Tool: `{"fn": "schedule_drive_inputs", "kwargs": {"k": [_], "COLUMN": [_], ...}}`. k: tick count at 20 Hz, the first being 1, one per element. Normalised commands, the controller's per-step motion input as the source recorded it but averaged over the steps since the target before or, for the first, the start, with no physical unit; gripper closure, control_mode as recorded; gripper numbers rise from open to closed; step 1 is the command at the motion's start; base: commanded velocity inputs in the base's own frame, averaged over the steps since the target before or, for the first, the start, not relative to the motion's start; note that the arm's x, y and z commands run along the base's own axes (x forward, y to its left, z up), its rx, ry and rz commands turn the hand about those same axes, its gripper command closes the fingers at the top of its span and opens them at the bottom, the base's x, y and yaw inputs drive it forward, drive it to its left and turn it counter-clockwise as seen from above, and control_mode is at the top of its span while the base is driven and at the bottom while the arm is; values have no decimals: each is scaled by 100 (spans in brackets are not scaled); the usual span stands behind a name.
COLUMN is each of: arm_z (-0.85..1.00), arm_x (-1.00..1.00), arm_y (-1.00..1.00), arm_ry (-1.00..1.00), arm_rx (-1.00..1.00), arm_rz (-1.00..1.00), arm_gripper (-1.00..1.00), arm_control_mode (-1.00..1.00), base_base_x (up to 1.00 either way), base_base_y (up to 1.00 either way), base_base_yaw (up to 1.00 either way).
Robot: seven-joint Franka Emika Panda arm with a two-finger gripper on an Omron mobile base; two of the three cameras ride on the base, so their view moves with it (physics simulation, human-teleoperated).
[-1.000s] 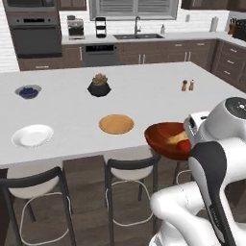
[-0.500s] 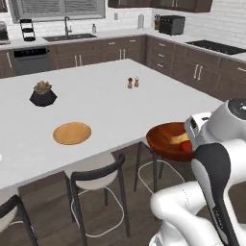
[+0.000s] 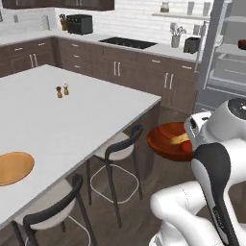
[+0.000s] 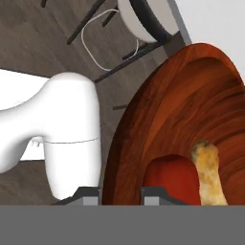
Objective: Pick the chicken drumstick and bell pepper from their plates and place them in the bowl. Then put the bowl in the fridge.
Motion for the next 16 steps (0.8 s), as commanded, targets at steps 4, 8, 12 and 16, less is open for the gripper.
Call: {"fn": "schedule_drive_inputs", "kwargs": {"k": [4, 8, 12, 16], "arm_z": [0, 0, 0, 0], "arm_x": [0, 0, 0, 0], "arm_y": [0, 0, 0, 0], "arm_ry": [0, 0, 0, 0], "arm_rx": [0, 0, 0, 0], "arm_rz": [0, 0, 0, 0], "arm_gripper": [100, 100, 100, 100], "arm_control_mode": [100, 100, 100, 100], "base_base_x": [27, 27, 34, 95], "base_base_y": [-2, -5, -5, 5], "base_base_yaw": [-71, -72, -73, -54]}}
